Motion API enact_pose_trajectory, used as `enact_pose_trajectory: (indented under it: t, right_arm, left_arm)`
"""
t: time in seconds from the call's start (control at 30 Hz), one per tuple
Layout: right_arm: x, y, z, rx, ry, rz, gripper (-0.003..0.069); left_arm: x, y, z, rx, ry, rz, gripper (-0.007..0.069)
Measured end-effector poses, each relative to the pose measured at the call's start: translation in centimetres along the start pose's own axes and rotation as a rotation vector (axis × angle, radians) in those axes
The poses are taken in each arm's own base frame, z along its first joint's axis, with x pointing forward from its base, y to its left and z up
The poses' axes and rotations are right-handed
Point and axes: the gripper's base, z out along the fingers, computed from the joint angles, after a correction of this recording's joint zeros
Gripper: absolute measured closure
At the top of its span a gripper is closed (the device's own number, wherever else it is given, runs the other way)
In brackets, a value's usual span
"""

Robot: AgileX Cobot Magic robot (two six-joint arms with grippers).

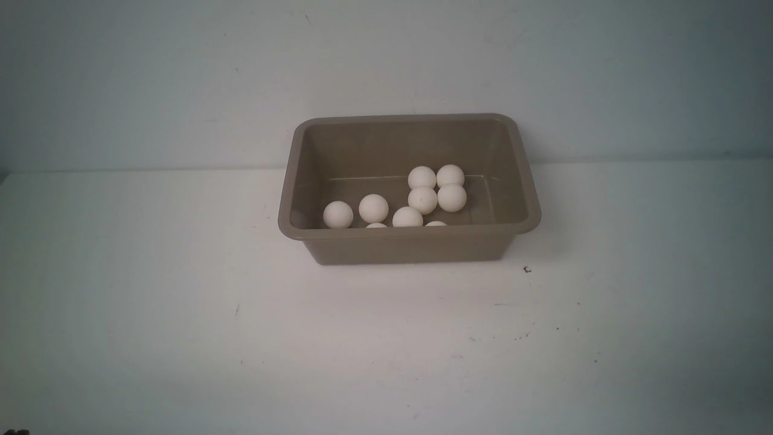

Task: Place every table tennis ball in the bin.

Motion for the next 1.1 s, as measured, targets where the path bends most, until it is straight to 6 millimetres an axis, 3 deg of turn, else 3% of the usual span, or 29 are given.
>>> enact_pose_trajectory:
  t: [1.1]
  right_arm:
    - [1.8, -0.2, -0.2, 0.027, 0.204, 0.026, 0.0676]
  left_arm:
    - [0.0, 0.0, 0.0, 0.000, 0.000, 0.000, 0.0629]
